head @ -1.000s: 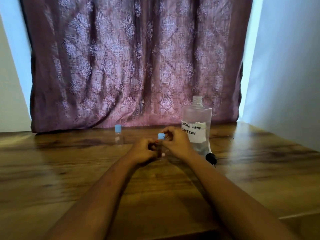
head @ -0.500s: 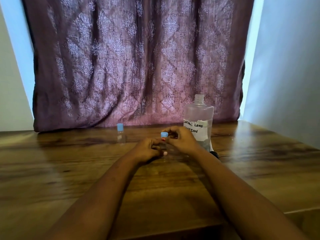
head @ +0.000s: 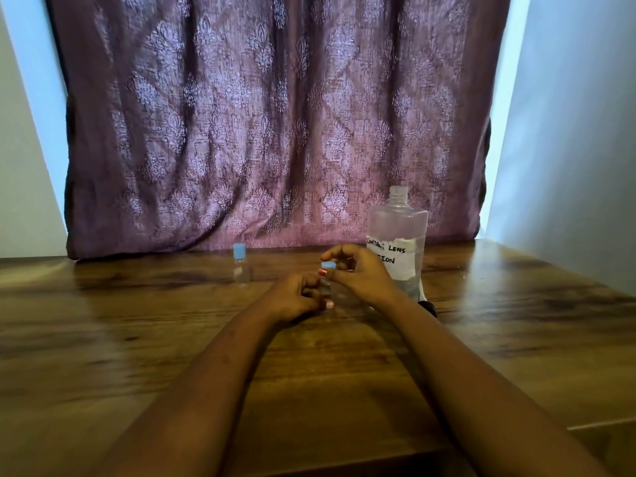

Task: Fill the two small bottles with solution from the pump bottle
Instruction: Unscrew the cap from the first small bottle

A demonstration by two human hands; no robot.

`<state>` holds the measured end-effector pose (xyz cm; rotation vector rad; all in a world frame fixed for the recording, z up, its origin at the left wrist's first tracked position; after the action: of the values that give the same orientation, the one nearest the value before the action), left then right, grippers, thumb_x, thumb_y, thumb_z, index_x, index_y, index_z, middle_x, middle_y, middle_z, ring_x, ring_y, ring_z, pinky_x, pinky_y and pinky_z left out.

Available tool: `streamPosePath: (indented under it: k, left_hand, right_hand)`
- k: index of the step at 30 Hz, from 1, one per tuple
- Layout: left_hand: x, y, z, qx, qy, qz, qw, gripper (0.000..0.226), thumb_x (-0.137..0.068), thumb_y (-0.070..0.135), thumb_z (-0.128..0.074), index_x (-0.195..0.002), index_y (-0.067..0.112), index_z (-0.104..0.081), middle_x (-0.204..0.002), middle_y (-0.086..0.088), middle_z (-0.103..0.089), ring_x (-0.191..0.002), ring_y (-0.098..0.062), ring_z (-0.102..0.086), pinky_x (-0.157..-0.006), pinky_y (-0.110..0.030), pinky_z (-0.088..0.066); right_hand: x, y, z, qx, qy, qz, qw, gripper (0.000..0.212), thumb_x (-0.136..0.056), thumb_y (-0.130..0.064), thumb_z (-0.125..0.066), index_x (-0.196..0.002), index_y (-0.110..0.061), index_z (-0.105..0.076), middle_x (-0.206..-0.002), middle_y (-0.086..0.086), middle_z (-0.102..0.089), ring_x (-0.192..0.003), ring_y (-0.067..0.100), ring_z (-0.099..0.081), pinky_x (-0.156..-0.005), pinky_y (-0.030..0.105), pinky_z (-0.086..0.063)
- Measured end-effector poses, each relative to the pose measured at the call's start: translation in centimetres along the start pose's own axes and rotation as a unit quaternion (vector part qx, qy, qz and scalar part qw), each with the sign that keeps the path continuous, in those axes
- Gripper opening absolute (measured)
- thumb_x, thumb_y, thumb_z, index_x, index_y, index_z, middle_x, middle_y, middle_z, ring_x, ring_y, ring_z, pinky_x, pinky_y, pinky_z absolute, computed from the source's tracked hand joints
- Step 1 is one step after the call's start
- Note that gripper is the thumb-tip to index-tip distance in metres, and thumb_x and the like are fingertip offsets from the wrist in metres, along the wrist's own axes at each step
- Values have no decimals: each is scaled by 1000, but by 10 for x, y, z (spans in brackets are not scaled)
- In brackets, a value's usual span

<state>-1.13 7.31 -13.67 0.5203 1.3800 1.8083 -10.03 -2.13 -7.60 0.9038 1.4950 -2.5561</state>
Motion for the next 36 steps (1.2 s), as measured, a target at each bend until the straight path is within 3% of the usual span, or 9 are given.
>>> streamPosePath:
  k: [4, 7, 10, 15, 20, 27, 31, 33, 36]
  left_hand:
    - [-1, -2, 1, 8, -2, 11, 1000, 27, -82, -3, -70, -107, 7, -68, -88, -5, -74, -81, -13, -70, -71, -24, -55]
    - [-2, -3, 1, 15, -10, 16, 1000, 22, -82, -5, -69, -98, 10, -68, -68, 6, -74, -63, -2, -69, -55, -14, -51]
    - [-3, -3, 1, 16, -3, 16, 1000, 23, -81, -6, -69, -96, 11, -69, -70, 4, -72, -64, -2, -69, -57, -15, -51]
    - [-1, -3, 0, 9, -9, 16, 1000, 27, -82, -10, -66, -108, -4, -64, -63, 6, -72, -60, 0, -67, -56, -14, -51]
    - [-1, -2, 2, 25, -4, 20, 999, 27, -81, -6, -69, -106, 4, -68, -103, -17, -72, -96, -24, -70, -88, -37, -55]
    - [-3, -3, 0, 23, -9, 22, 999, 30, -81, -12, -66, -103, 10, -68, -91, -9, -70, -84, -15, -68, -73, -25, -56]
    - [1, 0, 0, 10, -10, 25, 1000, 27, -81, -9, -68, -100, 10, -67, -97, -30, -66, -94, -34, -63, -91, -44, -54]
    - [1, 0, 0, 29, -8, 28, 999, 32, -80, -11, -68, -106, 7, -63, -109, -36, -62, -104, -40, -61, -101, -56, -45]
    - [1, -1, 0, 39, -4, 38, 998, 40, -79, -11, -68, -115, 3, -56, -105, -27, -66, -103, -38, -63, -100, -56, -46]
  right_hand:
    - [0, -1, 0, 0, -70, -3, 998, 26, -88, 1, -56, -110, -10, -63, -116, 8, -64, -110, 17, -58, -95, 29, -48]
    - [0, 0, -2, -34, -105, -27, 994, 36, -90, 5, -49, -120, -12, -58, -123, 2, -60, -116, 12, -53, -92, 21, -47]
    - [0, -3, -2, -95, -86, -34, 991, 39, -89, 3, -51, -126, -11, -52, -121, 3, -58, -112, 11, -55, -90, 21, -50]
    - [0, -6, -1, 22, -37, 11, 999, 25, -83, -3, -64, -107, -10, -64, -111, 9, -65, -103, 24, -61, -92, 36, -51]
    - [0, -3, -1, -9, -82, -2, 997, 31, -86, 6, -53, -110, -12, -62, -112, 0, -62, -104, 10, -56, -89, 22, -48]
    - [0, -3, -1, -52, -57, -23, 997, 39, -85, -1, -60, -118, -19, -53, -109, 3, -57, -99, 15, -58, -86, 24, -52]
    - [-1, -7, -1, 10, -12, 7, 1000, 38, -80, -3, -68, -115, -7, -52, -87, 2, -55, -77, 7, -54, -72, 14, -48]
    - [0, -5, -1, -35, -33, -16, 999, 37, -82, 1, -64, -116, -4, -50, -89, 3, -57, -83, 9, -55, -81, 23, -49]
    - [2, -3, -1, -69, -87, -43, 993, 34, -88, 7, -52, -119, -7, -49, -102, 3, -61, -102, 14, -57, -92, 29, -48]
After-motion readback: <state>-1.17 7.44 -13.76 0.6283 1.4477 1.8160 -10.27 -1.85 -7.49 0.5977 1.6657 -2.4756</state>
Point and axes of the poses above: each hand's wrist, its own x-axis away from the middle knuckle, its own z-axis out of the back of the hand, y = z × x, the point moved 6 cm from there along -x, towards the middle knuckle
